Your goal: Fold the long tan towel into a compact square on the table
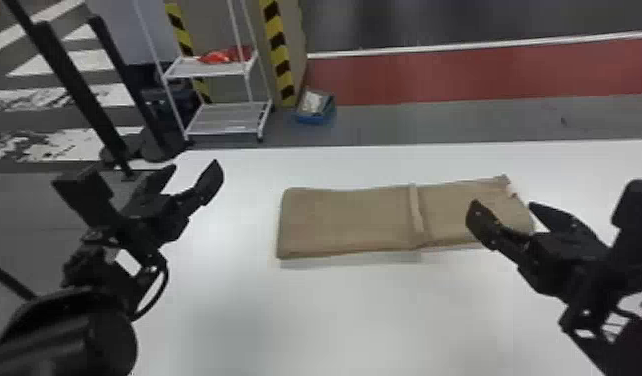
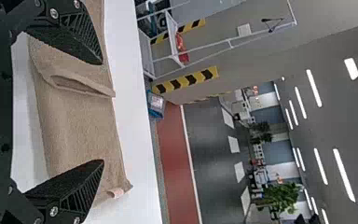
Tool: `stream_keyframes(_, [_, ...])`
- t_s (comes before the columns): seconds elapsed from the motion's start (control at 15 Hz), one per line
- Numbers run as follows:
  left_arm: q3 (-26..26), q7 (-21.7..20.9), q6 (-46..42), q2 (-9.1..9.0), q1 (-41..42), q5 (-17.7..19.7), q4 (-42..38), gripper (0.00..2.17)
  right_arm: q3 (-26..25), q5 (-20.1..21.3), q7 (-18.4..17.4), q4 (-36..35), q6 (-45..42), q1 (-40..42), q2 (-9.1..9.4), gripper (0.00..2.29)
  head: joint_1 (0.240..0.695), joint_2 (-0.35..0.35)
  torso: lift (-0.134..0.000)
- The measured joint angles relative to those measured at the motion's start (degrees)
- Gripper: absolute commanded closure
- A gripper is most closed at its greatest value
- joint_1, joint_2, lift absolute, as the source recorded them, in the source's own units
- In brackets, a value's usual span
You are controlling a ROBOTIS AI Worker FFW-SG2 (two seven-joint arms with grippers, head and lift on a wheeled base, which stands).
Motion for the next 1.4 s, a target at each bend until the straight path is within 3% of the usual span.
stream_keyframes(0.33, [1.9, 1.6, -16.2, 0.95, 12.7, 2.0, -2.5, 0.12, -1.3, -7.2, 1.3, 5.7, 9.9, -11.1, 0.0, 0.15, 0.695, 0.309, -0.123])
stream_keyframes(0.6, [-1.2, 11.0, -26.6, 0.69, 18.8, 0.0, -2.1, 0.12, -1.6, -8.4, 1.4, 11.1, 12.4, -16.7, -0.4, 0.15, 0.695, 0.326, -0.123])
stream_keyframes(0.8, [-4.1, 17.7, -25.0, 0.39, 20.3, -2.7, -3.7, 0.13, -2.0, -9.1, 2.3, 16.2, 12.4, -20.0, -0.51, 0.15, 0.695, 0.319, -0.123])
stream_keyframes(1.07, [-6.1, 18.3, -24.6, 0.43, 20.8, -5.4, -3.6, 0.13, -3.2, -10.6, 3.8, 21.8, 11.9, -22.7, -0.46, 0.15, 0.695, 0.294, -0.123])
stream_keyframes(1.4, [-6.3, 16.6, -24.3, 0.66, 21.2, -5.4, -3.2, 0.13, -1.4, -11.0, 6.2, 31.1, 11.2, -27.4, -0.11, 0.18, 0.695, 0.307, -0.123])
